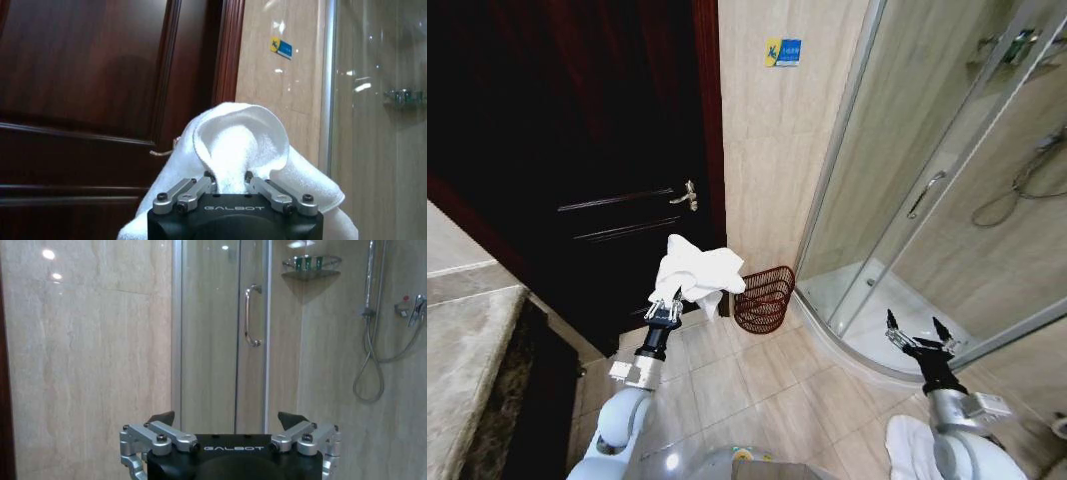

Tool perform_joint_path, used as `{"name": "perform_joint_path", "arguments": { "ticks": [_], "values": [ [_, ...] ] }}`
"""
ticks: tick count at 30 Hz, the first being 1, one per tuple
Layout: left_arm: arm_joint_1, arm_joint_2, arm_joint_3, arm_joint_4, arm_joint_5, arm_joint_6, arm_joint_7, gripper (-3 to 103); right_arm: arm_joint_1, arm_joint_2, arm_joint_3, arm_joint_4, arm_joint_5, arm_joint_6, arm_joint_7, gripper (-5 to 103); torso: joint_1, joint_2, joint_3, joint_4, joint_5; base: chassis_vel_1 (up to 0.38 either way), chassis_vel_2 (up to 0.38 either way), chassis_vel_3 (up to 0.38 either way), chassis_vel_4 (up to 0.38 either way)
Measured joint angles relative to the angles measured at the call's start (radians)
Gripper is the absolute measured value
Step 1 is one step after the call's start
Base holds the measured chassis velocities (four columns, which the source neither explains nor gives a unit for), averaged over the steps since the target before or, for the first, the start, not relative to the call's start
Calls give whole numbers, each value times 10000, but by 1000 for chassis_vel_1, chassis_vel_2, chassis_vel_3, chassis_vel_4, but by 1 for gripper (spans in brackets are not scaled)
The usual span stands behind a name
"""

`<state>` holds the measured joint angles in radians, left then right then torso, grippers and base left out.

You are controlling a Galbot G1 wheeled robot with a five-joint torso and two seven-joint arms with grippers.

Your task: Discard the used towel into the hamper.

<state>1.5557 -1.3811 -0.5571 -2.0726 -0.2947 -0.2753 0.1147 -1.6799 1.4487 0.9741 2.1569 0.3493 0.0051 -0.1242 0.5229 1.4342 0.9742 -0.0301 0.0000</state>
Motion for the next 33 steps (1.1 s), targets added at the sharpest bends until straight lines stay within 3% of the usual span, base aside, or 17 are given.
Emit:
{"name": "perform_joint_path", "arguments": {
  "ticks": [33],
  "values": [
    [-2, 114, 0, 185, 162, -178, -9, 15, 21, 96, -53, -22, -59, 134, 49, 100, 0, 0, 0, 0, 0, -38, 40, 39, -35]
  ]
}}
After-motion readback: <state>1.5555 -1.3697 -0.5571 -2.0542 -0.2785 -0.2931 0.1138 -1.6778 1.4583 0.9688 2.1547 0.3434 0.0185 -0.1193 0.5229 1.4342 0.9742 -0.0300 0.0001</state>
